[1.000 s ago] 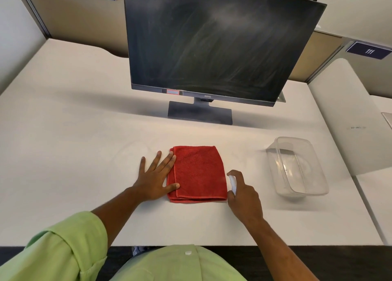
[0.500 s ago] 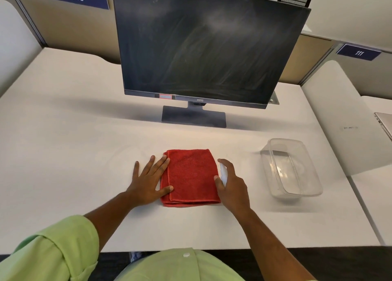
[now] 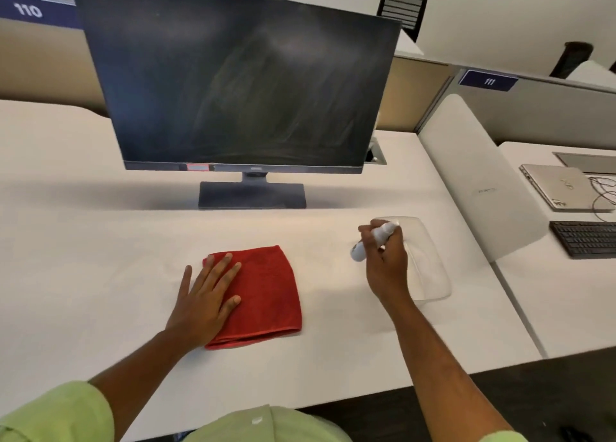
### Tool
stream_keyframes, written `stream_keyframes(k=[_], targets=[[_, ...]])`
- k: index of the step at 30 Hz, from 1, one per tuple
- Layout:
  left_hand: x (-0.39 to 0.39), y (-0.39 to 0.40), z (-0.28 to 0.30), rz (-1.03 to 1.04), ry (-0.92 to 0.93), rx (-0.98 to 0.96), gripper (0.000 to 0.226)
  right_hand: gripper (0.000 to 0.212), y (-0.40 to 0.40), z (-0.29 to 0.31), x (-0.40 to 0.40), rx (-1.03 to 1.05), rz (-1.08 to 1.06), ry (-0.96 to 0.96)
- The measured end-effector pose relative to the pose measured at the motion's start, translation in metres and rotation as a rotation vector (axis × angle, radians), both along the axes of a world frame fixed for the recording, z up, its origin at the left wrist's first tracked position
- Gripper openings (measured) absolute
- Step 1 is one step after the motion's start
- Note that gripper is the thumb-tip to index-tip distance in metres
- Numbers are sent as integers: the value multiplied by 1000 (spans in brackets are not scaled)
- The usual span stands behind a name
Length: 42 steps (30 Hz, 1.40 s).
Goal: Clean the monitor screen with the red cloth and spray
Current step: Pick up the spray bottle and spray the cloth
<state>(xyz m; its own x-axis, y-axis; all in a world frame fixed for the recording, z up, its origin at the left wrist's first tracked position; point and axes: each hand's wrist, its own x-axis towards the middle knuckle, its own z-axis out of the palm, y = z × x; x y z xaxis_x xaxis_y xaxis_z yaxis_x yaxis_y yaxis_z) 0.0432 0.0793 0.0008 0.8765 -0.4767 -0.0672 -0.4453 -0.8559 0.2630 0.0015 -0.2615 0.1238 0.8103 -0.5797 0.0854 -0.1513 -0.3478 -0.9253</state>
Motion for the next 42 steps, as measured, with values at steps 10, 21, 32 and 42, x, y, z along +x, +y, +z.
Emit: stream_keyframes(k=[10, 21, 32, 42], targets=[[-7, -11, -5, 50, 36, -45, 77, 21, -36, -5, 7, 1, 42, 25], [-20, -24, 6, 340, 94, -140, 77, 23, -11, -63, 26, -148, 122, 155], [-10, -34, 20, 414, 91, -152, 80, 64, -4, -61, 22, -106, 106, 241], [12, -38, 28, 614, 269, -200, 96, 38, 66, -76, -32, -95, 147, 232]])
